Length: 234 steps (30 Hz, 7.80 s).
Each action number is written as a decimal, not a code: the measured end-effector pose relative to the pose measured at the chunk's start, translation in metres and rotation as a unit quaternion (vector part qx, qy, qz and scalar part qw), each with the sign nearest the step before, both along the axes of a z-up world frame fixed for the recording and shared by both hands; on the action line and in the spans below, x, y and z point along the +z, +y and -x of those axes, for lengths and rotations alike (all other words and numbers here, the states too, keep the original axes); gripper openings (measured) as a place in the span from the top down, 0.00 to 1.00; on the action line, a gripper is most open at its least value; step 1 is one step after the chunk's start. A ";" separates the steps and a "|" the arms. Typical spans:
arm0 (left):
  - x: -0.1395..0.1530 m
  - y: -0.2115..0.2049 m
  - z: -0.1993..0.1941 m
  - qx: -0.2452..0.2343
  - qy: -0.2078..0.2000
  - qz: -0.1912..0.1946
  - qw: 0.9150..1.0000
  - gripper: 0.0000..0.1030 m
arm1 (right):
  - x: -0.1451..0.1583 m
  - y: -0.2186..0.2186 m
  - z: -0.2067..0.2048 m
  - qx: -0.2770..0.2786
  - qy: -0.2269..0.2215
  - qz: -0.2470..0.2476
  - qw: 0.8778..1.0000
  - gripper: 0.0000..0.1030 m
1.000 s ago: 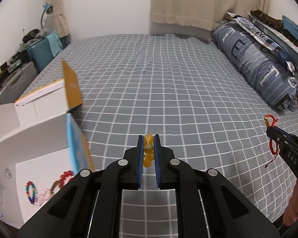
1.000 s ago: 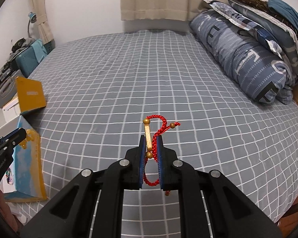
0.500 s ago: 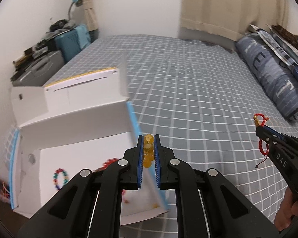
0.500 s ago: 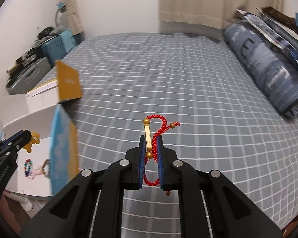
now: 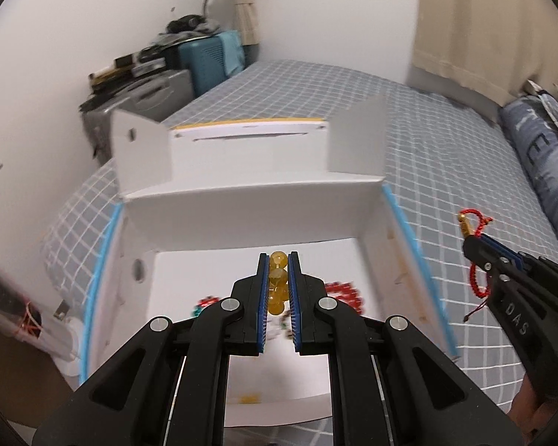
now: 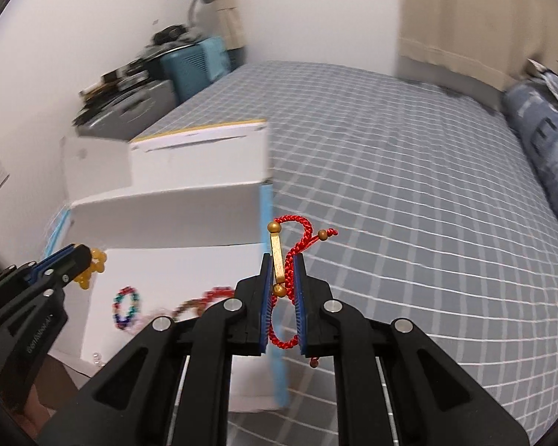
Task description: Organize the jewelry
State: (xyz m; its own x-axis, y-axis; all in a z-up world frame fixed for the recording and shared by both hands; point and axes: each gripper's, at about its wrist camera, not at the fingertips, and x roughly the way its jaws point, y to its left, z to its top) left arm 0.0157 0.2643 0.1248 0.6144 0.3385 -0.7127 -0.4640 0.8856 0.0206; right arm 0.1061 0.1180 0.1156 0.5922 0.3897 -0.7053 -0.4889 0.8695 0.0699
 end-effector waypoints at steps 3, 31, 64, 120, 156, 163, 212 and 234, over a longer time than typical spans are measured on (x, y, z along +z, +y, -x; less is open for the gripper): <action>-0.008 0.014 0.008 0.013 0.007 0.004 1.000 0.91 | -0.008 0.027 0.005 0.021 0.007 0.006 1.000 0.90; -0.059 0.067 0.008 0.055 0.063 0.032 0.996 0.84 | -0.061 0.089 0.002 0.054 0.069 0.048 0.995 0.77; -0.024 0.044 0.094 0.060 -0.029 0.002 0.998 0.06 | -0.019 0.020 0.070 0.027 -0.029 -0.005 0.999 0.07; -0.049 -0.018 0.164 0.032 -0.056 -0.029 0.997 0.06 | -0.049 -0.022 0.153 0.001 -0.076 0.007 0.997 0.07; -0.046 -0.020 0.167 0.037 -0.064 -0.029 0.997 0.06 | -0.049 -0.023 0.153 0.000 -0.077 0.006 0.997 0.07; -0.046 -0.020 0.167 0.040 -0.065 -0.031 0.997 0.06 | -0.049 -0.025 0.153 0.001 -0.076 0.006 0.997 0.07; -0.047 -0.021 0.167 0.053 -0.050 -0.055 0.996 0.06 | -0.047 -0.023 0.154 0.003 -0.075 0.007 0.997 0.07; -0.047 -0.023 0.165 0.046 -0.047 -0.053 0.996 0.05 | -0.048 -0.023 0.154 0.005 -0.076 0.007 0.997 0.07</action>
